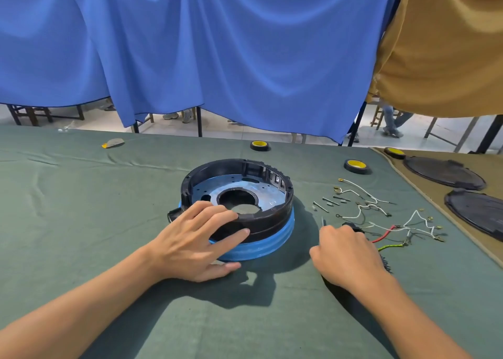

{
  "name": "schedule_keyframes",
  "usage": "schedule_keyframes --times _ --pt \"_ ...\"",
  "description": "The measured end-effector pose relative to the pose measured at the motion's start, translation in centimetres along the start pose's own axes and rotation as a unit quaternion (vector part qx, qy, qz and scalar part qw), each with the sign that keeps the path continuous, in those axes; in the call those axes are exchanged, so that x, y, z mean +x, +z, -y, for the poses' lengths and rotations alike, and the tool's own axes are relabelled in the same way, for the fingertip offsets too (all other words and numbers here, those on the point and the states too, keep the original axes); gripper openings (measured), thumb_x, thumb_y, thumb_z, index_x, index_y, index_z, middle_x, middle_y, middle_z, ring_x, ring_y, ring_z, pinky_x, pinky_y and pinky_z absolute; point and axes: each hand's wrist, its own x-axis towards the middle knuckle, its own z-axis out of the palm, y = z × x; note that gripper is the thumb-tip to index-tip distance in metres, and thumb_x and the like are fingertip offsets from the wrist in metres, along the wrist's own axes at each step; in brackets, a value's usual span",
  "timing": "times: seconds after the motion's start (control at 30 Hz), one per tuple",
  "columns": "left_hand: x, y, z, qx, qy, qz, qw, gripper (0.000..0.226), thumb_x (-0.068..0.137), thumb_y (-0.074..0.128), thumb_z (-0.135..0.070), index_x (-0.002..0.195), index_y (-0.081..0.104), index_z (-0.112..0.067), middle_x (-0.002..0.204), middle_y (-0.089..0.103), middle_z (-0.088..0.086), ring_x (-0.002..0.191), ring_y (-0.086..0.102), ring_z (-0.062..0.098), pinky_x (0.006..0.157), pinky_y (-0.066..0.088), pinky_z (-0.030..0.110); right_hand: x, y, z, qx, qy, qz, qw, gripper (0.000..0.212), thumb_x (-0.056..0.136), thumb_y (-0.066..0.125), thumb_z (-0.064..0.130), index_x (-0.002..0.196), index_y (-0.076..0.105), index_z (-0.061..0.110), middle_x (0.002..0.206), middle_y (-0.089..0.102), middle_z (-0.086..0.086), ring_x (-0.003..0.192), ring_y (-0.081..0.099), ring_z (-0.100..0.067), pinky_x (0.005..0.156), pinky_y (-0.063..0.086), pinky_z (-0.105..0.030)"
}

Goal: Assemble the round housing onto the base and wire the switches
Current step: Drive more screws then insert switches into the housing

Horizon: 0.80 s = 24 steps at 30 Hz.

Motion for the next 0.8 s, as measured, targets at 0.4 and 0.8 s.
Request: schedule_keyframes --times 0.4,0.8 --pt "-0.7 0.1 -0.9 -0.042 -0.207 -0.053 0.976 0.033 0.093 0.064 -0.030 0.106 0.065 0.000 0.100 0.067 0.016 0.091 0.064 0.032 0.083 0.050 0.042 0.3 -1.5 1.2 0.025 -0.013 -0.129 0.991 0.024 0.091 0.047 0.035 0.077 0.040 0.016 0.094 0.063 -0.005 0.091 0.060 -0.032 0.064 0.035 -0.034" --pt "0.7 -0.1 -3.0 -0.073 -0.310 -0.099 0.943 0.027 0.095 0.056 -0.026 0.085 0.069 -0.005 0.118 0.055 0.017 0.110 0.053 0.032 0.089 0.045 0.049 5.8 0.6 5.5 0.546 0.130 -0.090 0.823 0.048 0.091 0.053 0.048 0.129 0.042 0.020 0.121 0.053 0.001 0.107 0.051 -0.019 0.084 0.040 -0.036"
